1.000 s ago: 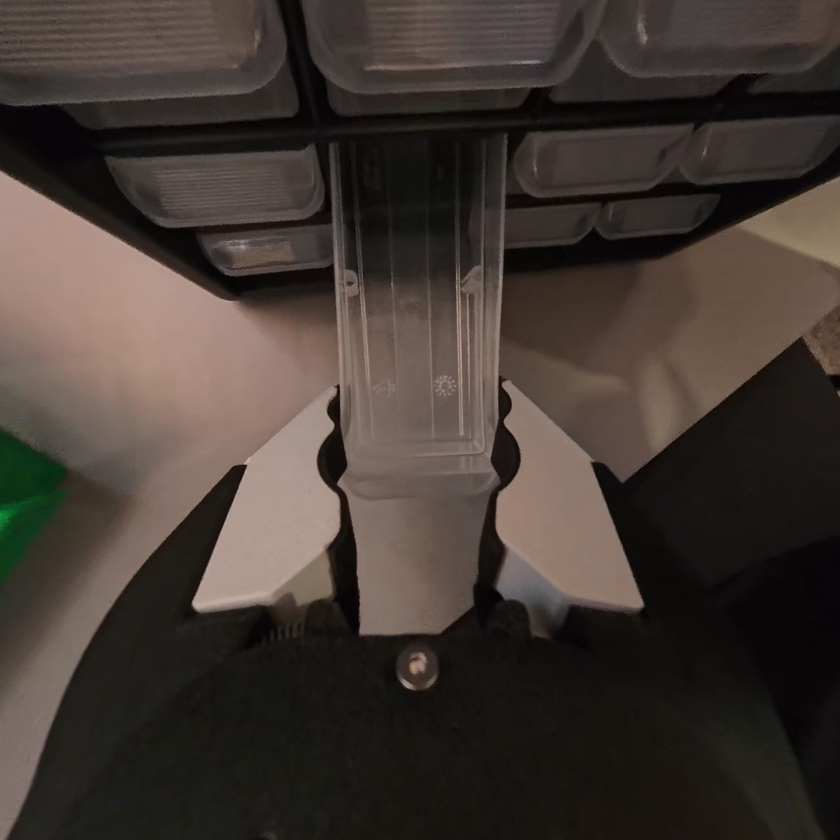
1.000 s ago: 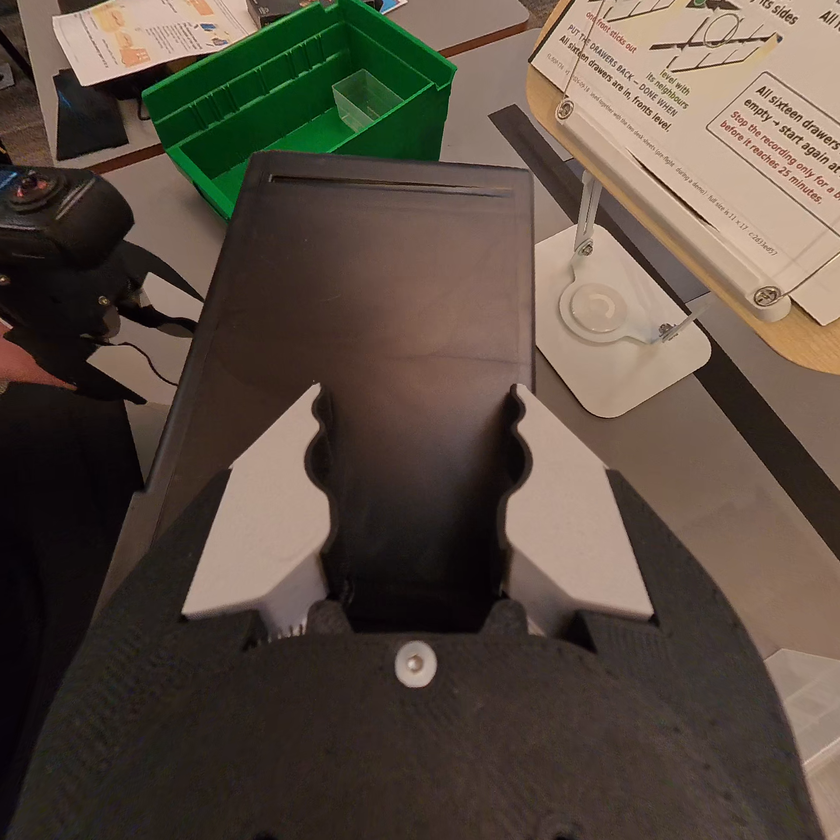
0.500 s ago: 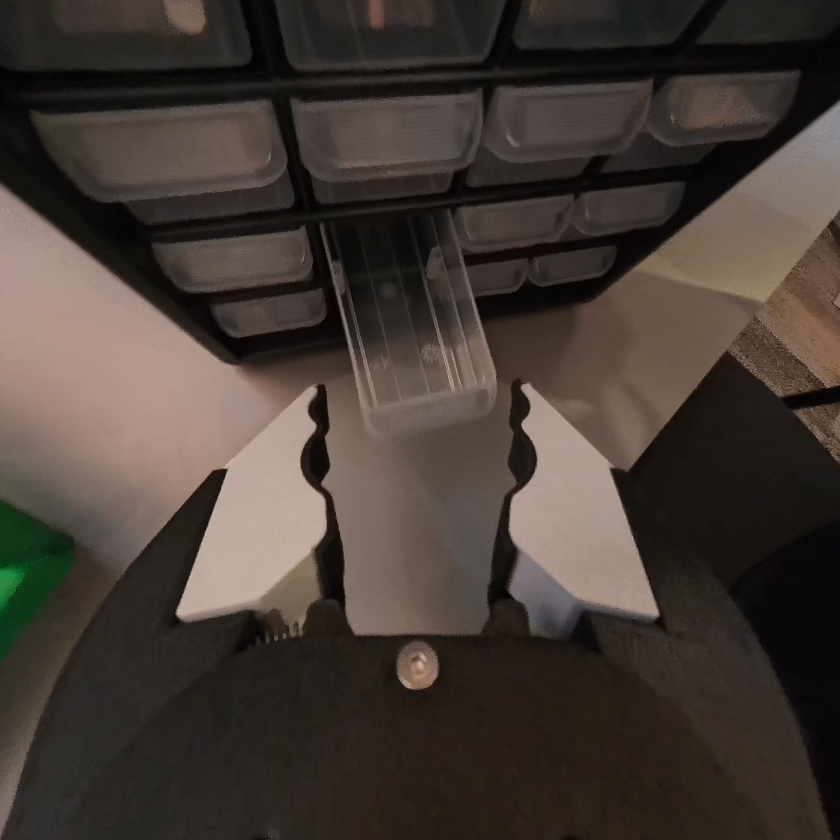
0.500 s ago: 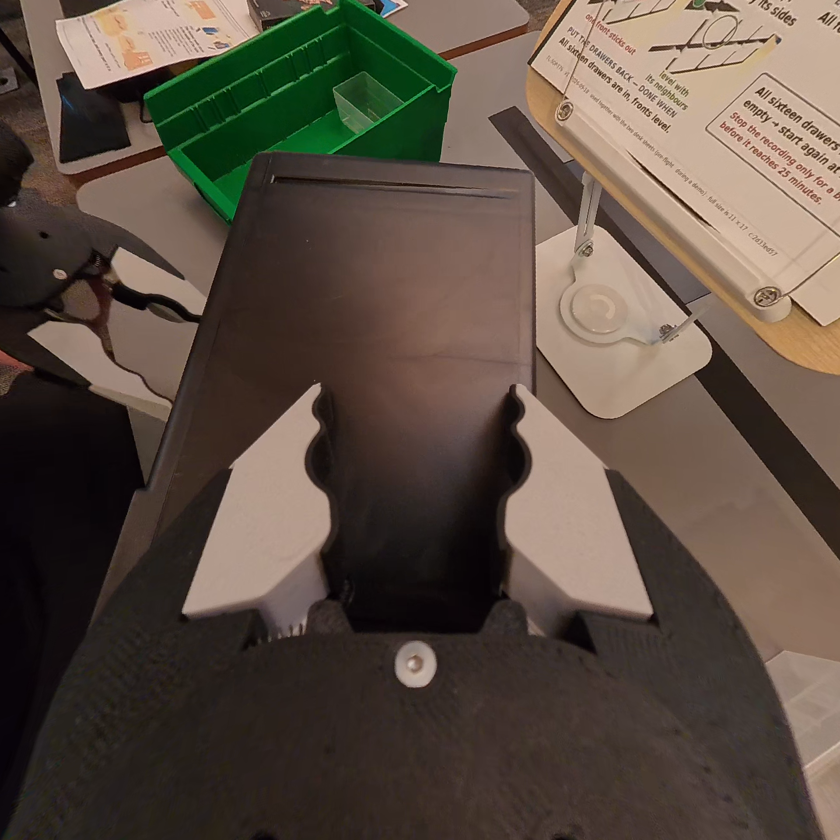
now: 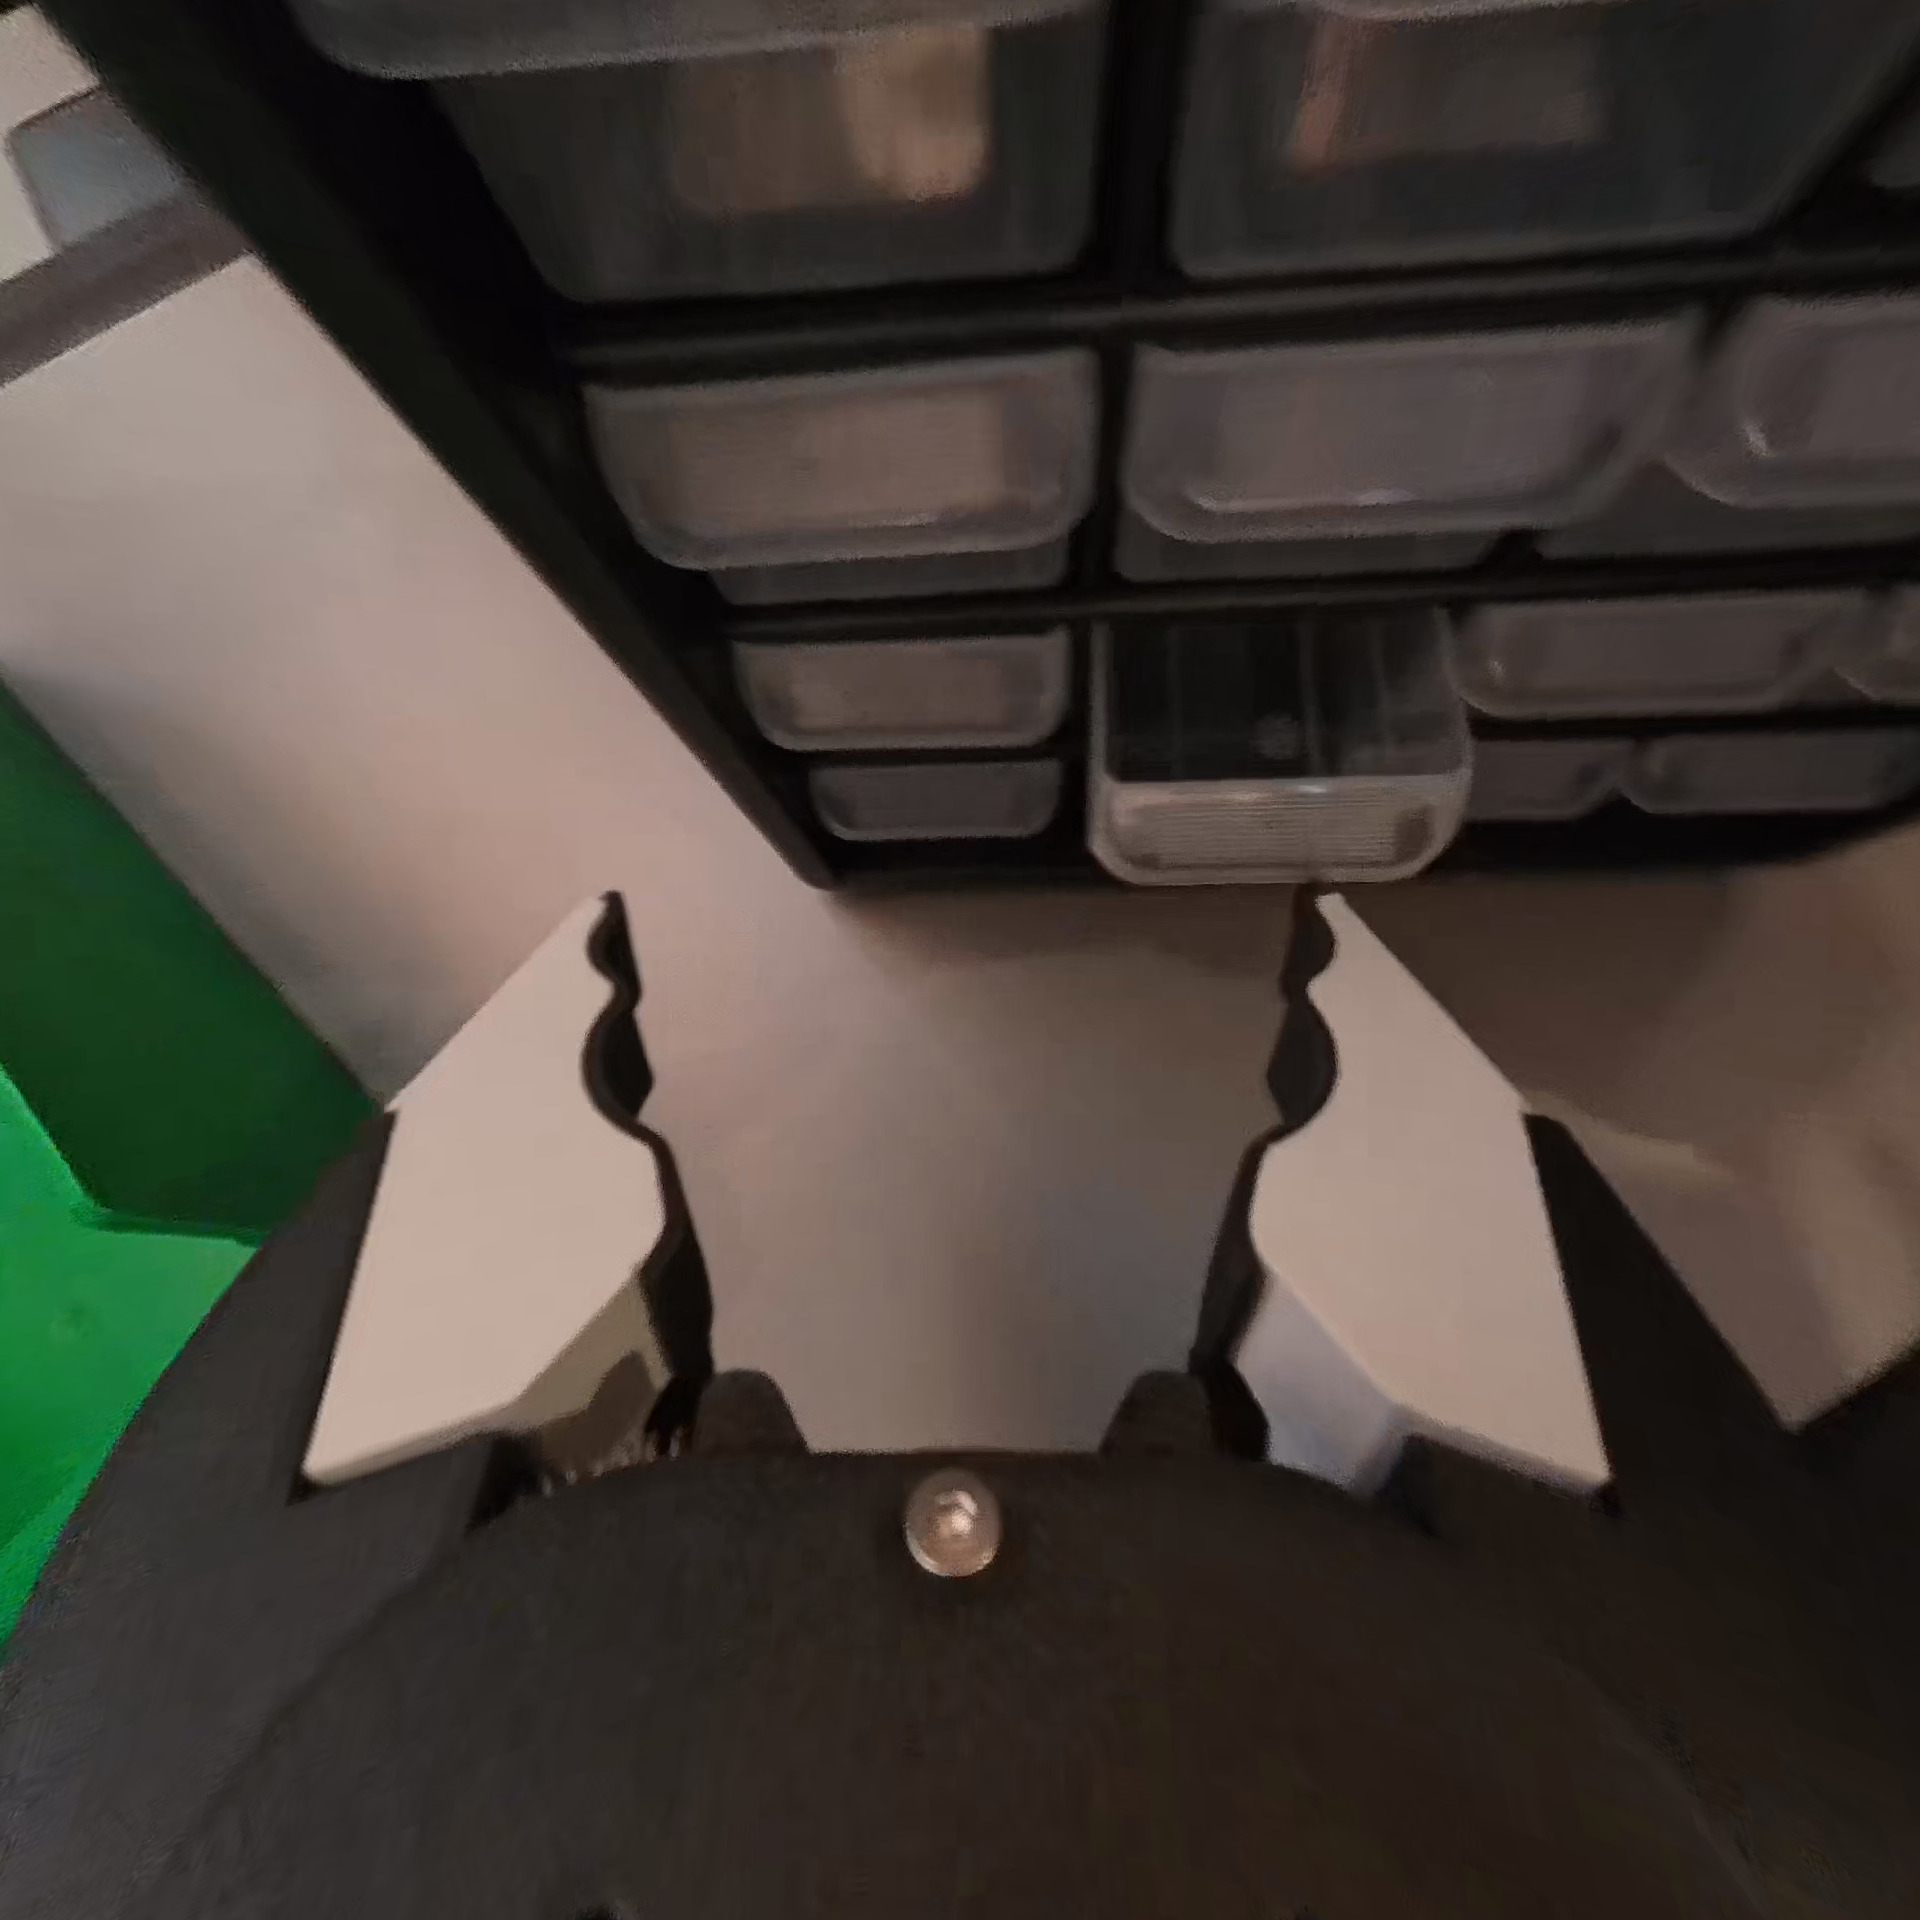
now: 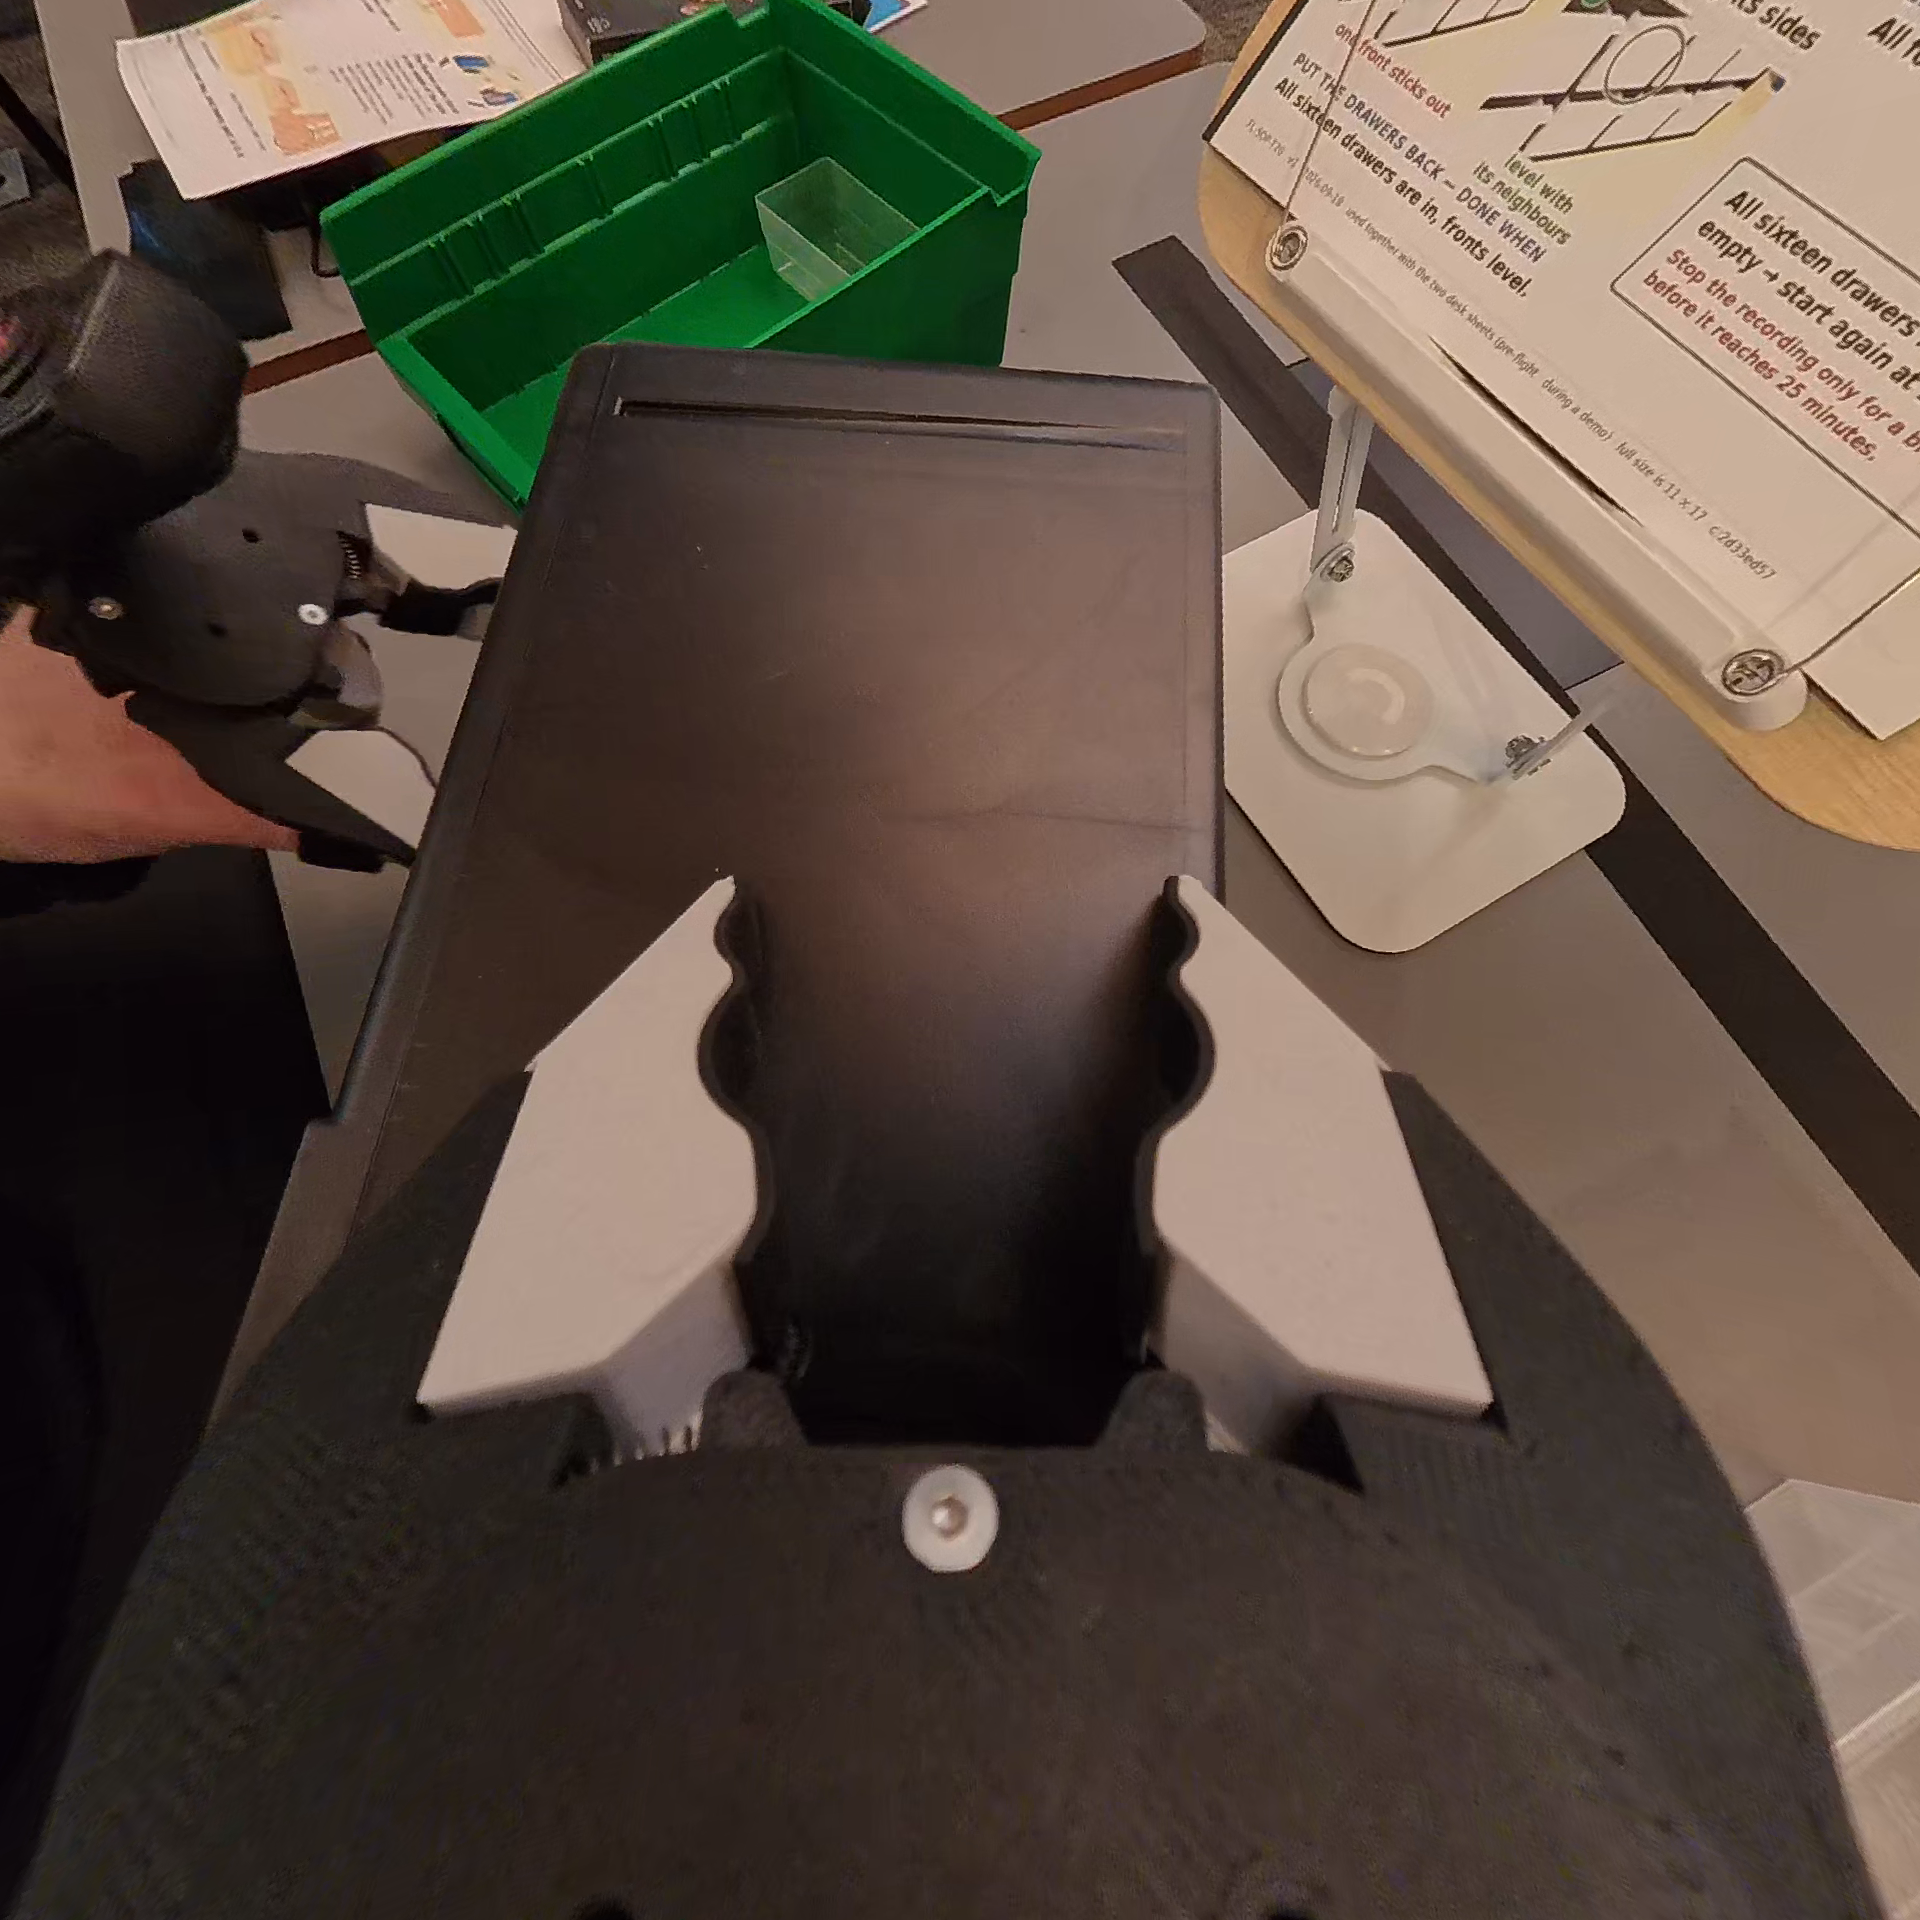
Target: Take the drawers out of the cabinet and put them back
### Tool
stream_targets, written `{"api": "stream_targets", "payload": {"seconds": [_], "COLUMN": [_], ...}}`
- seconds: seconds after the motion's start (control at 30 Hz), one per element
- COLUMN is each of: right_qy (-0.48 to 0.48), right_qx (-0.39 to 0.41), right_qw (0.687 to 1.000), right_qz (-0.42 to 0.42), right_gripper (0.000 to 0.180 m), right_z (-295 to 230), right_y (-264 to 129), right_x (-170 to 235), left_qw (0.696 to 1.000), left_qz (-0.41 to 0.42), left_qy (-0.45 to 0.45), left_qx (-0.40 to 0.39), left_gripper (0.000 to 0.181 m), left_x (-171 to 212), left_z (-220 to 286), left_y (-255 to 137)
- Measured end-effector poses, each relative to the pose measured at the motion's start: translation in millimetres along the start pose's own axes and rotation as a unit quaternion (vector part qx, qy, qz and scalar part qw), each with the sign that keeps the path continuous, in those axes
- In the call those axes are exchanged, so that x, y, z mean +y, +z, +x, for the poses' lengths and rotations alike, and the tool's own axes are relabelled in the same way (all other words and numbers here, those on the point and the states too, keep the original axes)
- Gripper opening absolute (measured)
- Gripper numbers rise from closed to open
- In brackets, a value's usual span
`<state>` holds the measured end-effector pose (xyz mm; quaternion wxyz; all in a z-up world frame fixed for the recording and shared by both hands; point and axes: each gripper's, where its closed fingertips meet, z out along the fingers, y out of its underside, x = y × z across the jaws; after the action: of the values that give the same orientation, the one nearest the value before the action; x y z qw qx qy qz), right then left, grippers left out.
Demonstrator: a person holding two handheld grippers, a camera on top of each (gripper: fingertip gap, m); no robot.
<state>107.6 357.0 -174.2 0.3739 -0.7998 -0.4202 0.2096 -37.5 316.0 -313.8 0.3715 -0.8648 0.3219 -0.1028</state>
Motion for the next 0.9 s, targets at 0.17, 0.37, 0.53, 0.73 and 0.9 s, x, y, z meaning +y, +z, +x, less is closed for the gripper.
{"api": "stream_targets", "payload": {"seconds": [0.17,0.37,0.53,0.73,0.9], "right_qy": [-0.001,0.000,-0.001,-0.001,-0.002], "right_qx": [-0.001,0.000,-0.001,-0.001,-0.002], "right_qw": [1.000,1.000,1.000,1.000,1.000], "right_qz": [0.001,0.003,0.003,0.004,0.007], "right_gripper": [0.077,0.077,0.077,0.077,0.077], "right_z": [0,0,0,0,0], "right_y": [0,0,0,0,-1], "right_x": [0,0,0,0,-1], "left_qw": [0.998,0.999,0.998,0.993,0.989], "left_qz": [0.046,0.027,0.016,0.009,-0.036], "left_qy": [-0.010,-0.039,0.015,-0.013,-0.056], "left_qx": [-0.051,-0.015,-0.055,-0.118,-0.132], "left_gripper": [0.156,0.158,0.146,0.124,0.102], "left_x": [-17,-13,0,-16,-9], "left_z": [-19,-16,-44,-156,-247], "left_y": [15,27,-6,-52,-18]}}
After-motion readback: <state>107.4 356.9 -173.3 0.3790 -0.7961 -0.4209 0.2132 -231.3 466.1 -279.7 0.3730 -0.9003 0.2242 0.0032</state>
